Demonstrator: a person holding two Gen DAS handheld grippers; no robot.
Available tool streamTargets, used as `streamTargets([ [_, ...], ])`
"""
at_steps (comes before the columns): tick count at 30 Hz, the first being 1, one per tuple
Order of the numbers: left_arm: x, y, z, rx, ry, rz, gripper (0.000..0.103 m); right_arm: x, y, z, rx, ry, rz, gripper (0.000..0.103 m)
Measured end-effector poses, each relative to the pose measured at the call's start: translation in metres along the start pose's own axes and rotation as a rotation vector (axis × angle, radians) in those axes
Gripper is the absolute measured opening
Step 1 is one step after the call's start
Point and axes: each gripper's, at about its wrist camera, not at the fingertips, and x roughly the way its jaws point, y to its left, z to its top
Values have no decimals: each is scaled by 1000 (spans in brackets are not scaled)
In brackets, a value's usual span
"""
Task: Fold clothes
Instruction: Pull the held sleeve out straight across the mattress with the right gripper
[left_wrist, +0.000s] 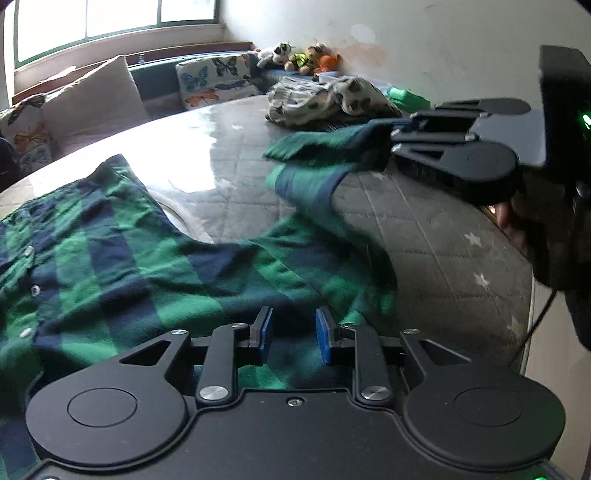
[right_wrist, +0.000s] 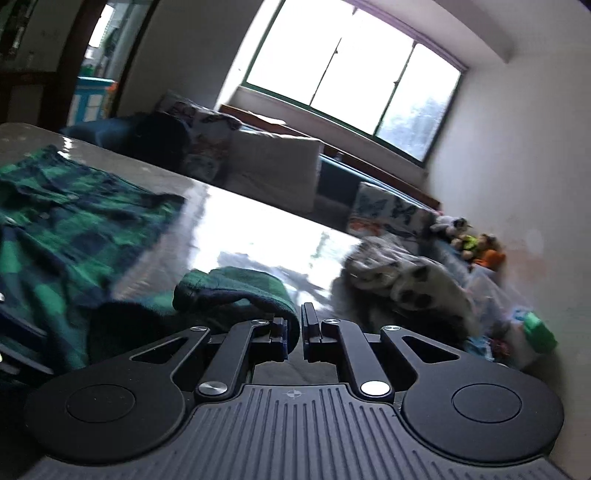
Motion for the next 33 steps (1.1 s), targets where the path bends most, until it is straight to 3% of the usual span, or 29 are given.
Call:
streamTargets([
  [8, 6, -7, -5, 32, 17, 4, 29, 9, -46, -31, 37, 96, -119, 8],
  [19, 6, -11, -5, 46, 22, 13, 30, 31, -79, -62, 218, 238, -77, 11],
  [25, 7, -11, -4, 49, 24, 15, 30, 31, -85, -67, 279, 263, -78, 19],
  [33, 7, -11, -4, 46, 25, 13, 31, 31, -94, -72, 302, 272, -126, 20],
])
